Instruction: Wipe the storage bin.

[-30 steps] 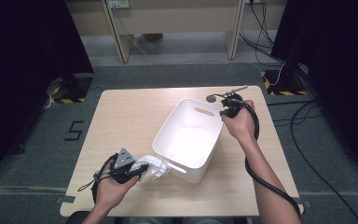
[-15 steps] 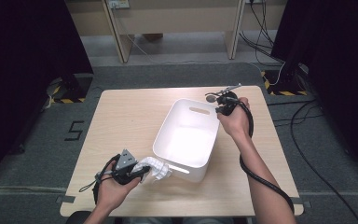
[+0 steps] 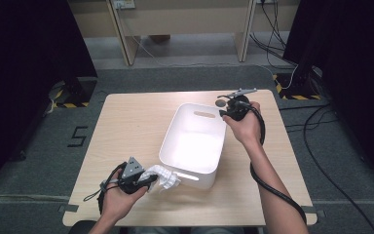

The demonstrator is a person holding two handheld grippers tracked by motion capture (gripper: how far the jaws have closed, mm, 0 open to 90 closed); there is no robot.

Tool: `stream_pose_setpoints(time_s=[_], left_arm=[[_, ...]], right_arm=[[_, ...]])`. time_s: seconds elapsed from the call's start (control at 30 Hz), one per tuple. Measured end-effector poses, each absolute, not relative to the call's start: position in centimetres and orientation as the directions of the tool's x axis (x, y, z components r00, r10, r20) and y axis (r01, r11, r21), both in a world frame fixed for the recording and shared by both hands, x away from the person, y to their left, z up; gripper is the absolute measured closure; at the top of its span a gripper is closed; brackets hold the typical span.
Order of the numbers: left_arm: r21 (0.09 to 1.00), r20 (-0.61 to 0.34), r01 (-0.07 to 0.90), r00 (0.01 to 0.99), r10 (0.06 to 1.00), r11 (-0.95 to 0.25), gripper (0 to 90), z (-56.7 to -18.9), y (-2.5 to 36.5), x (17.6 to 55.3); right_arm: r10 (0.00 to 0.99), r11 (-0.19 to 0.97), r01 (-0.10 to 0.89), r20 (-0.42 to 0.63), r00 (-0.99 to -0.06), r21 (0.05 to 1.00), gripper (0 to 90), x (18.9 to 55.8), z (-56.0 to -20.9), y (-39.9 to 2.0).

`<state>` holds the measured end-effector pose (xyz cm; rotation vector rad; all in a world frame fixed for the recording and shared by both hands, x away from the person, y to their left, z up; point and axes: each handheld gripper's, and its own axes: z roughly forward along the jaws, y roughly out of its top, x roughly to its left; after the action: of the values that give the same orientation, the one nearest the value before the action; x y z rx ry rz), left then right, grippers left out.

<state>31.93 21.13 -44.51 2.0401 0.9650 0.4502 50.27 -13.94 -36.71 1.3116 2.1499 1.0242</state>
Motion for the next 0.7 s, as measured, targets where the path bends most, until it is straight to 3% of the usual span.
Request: stream_pose_setpoints(time_s=[0.23, 0.43, 0.7], left_arm=[[0.798, -0.023, 0.473, 0.645, 0.764, -0.375, 72.2, -44.5, 21.0, 31.9], [0.796, -0.021, 0.470, 0.652, 0.758, -0.381, 72.2, -44.5, 20.6, 31.9], [0.793, -0.020, 0.468, 0.659, 0.752, -0.389, 72.2, -44.6, 20.4, 31.9]], right_arm=[[0.907, 0.228, 0.586, 0.049, -0.418, 0.778, 89.2, 48.5, -35.7, -16.8], [0.899, 0.272, 0.636, 0.045, -0.436, 0.722, 90.0, 48.3, -37.4, -17.1], [0.887, 0.281, 0.633, 0.056, -0.458, 0.721, 90.0, 48.6, -38.5, -16.1]])
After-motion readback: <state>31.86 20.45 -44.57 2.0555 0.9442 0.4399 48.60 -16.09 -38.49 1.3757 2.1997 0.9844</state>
